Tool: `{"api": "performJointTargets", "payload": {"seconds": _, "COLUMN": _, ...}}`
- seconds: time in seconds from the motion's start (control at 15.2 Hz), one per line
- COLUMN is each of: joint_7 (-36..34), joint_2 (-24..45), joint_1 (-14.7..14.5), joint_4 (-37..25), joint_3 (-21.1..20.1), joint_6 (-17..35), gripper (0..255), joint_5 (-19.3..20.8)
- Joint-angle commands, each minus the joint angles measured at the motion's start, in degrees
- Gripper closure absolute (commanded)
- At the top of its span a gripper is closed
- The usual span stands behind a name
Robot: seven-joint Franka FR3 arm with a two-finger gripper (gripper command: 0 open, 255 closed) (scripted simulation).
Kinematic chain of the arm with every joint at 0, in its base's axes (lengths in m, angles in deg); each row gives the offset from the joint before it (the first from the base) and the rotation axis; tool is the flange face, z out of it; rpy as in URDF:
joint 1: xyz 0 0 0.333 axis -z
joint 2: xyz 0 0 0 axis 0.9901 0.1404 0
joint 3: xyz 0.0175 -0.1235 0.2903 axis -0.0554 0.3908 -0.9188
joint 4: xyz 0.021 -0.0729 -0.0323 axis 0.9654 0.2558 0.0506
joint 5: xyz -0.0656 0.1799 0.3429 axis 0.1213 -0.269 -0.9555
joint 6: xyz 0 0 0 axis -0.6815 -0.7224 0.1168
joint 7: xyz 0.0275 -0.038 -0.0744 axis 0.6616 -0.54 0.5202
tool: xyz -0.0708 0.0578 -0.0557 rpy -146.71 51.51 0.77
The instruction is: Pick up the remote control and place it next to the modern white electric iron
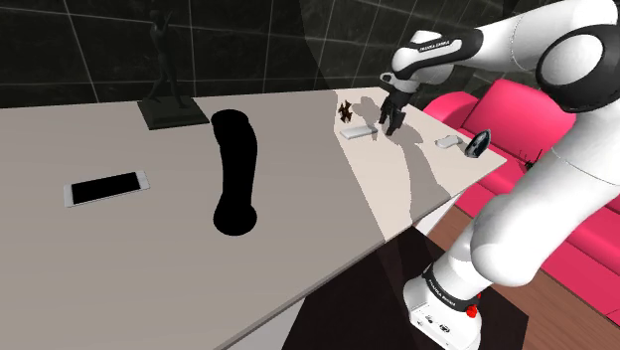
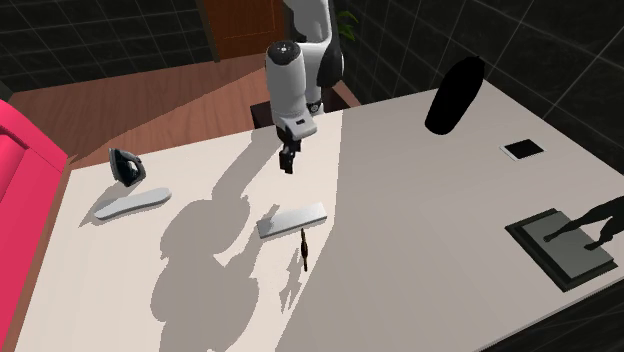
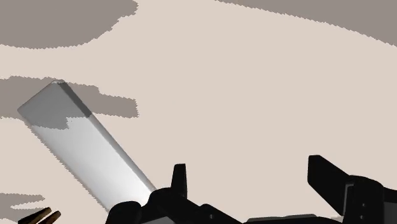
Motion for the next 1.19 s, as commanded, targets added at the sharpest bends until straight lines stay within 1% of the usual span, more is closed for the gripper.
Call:
{"api": "performJointTargets", "payload": {"seconds": 0.0, "joint_7": 7.42, "joint_2": 6.61, "joint_1": 0.52, "joint_4": -4.81, "joint_3": 0.69, "joint_6": 0.27, "gripper": 0, "joint_5": -4.57}}
{"api": "performJointTargets", "payload": {"seconds": 0.2, "joint_7": 16.42, "joint_2": 15.14, "joint_1": 3.3, "joint_4": -12.12, "joint_3": -0.51, "joint_6": -0.52, "gripper": 0, "joint_5": -10.08}}
{"api": "performJointTargets", "payload": {"seconds": 0.33, "joint_7": 21.5, "joint_2": 20.5, "joint_1": 5.6, "joint_4": -17.47, "joint_3": -1.93, "joint_6": -1.5, "gripper": 0, "joint_5": -12.99}}
{"api": "performJointTargets", "payload": {"seconds": 0.53, "joint_7": 27.79, "joint_2": 28.19, "joint_1": 9.27, "joint_4": -26.25, "joint_3": -4.53, "joint_6": -3.5, "gripper": 0, "joint_5": -16.18}}
{"api": "performJointTargets", "payload": {"seconds": 0.66, "joint_7": 31.03, "joint_2": 32.92, "joint_1": 11.59, "joint_4": -32.32, "joint_3": -6.3, "joint_6": -5.05, "gripper": 0, "joint_5": -17.53}}
{"api": "performJointTargets", "payload": {"seconds": 1.12, "joint_7": 31.79, "joint_2": 34.92, "joint_1": 11.85, "joint_4": -29.85, "joint_3": -7.13, "joint_6": -0.8, "gripper": 0, "joint_5": -18.72}}
